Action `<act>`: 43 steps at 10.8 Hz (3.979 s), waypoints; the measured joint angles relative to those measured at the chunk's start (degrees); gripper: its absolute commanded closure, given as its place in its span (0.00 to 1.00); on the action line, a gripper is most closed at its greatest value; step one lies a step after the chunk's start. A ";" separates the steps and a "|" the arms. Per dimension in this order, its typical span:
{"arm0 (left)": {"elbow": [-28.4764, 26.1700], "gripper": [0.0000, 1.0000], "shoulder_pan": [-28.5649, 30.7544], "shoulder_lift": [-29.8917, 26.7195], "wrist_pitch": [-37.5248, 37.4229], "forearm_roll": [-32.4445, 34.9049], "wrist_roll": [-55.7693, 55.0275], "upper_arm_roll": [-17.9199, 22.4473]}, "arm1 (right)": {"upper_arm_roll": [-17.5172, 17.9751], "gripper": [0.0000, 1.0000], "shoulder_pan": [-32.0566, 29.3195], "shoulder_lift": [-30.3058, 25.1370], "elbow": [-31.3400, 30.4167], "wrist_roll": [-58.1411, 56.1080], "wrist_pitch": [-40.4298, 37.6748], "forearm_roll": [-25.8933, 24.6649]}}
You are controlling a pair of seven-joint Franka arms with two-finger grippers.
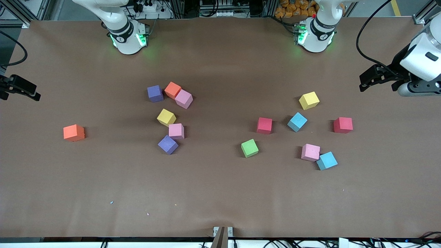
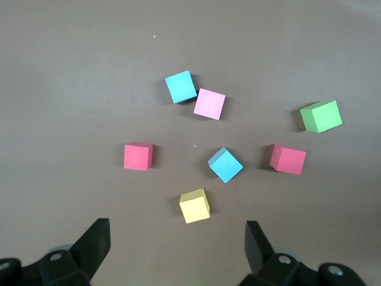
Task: Arrange 11 blocks into digit 3
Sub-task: 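Reach the right gripper to the yellow block while the left gripper reaches cyan, then grasp the yellow block with the right gripper while the left gripper grasps cyan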
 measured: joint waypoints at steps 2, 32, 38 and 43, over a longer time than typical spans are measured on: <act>0.00 0.00 -0.04 0.00 0.00 0.00 0.00 -0.03 | -0.11 0.00 0.00 0.00 0.00 0.00 0.03 0.00; -43.07 0.00 -1.17 14.21 54.66 -0.25 -36.51 -4.44 | 0.41 0.00 23.45 3.64 -44.41 39.89 44.62 0.32; -44.18 0.00 -2.20 17.80 57.62 -0.25 -39.18 -4.47 | 0.42 0.00 29.37 10.70 -46.88 64.61 59.53 1.46; -44.20 0.33 -3.07 19.68 58.07 -0.25 -39.93 -4.48 | 0.41 0.00 30.02 15.17 -46.88 68.83 64.35 1.52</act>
